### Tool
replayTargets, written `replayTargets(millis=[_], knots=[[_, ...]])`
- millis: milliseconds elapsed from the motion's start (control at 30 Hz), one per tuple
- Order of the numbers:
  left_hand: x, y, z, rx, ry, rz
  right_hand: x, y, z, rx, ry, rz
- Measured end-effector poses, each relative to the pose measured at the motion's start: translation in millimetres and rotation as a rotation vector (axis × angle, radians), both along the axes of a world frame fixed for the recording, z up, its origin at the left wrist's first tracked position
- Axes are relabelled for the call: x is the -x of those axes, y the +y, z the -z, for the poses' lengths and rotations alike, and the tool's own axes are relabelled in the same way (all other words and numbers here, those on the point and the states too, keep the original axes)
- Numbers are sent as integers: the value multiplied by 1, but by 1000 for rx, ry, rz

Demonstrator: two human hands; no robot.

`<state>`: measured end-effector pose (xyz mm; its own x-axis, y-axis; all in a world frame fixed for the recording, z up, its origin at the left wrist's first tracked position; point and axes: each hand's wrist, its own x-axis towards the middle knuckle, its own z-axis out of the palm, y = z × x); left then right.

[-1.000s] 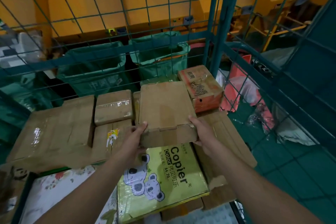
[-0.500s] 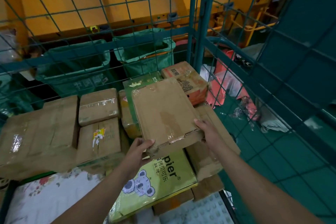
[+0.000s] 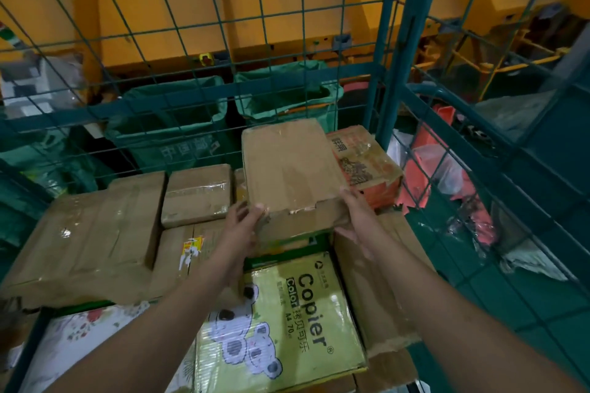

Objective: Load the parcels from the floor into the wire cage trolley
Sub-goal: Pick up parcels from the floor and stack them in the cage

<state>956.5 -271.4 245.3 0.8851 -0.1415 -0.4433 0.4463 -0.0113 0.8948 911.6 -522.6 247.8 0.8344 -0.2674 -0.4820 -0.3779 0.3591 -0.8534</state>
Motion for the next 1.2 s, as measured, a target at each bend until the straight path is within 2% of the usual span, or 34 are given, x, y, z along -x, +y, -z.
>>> replayTargets(millis=[100,167,300,367,433,667,833,967,1033,1200], knots=[[-39,-20,7,-121,-30,54,-36,-6,10,226,42,-1],[-57,-33,15,-212,-38,132,-48,-11,22,483,45,-88],[-68,-53,19,-266,-85,239,-65,-25,38,993,5,-272],[-78,-56,23,-313,-131,249,-74,-30,47,1148,67,-392],[-92,-58,24,-353,-127,234,-81,-29,59,1133,109,-459],[-113,-58,37,-492,-169,326,-102,-23,79,1121,165,-442],[-99,-55,26,-467,-182,308,-101,-31,69,1104,158,-462],[-66,-40,20,-374,-202,201,-71,-18,55,938,-32,-171],[-43,-27,15,-382,-179,190,-50,4,50,824,-58,-49],[23,18,-5,-415,-176,82,-1,88,37,497,28,-155]])
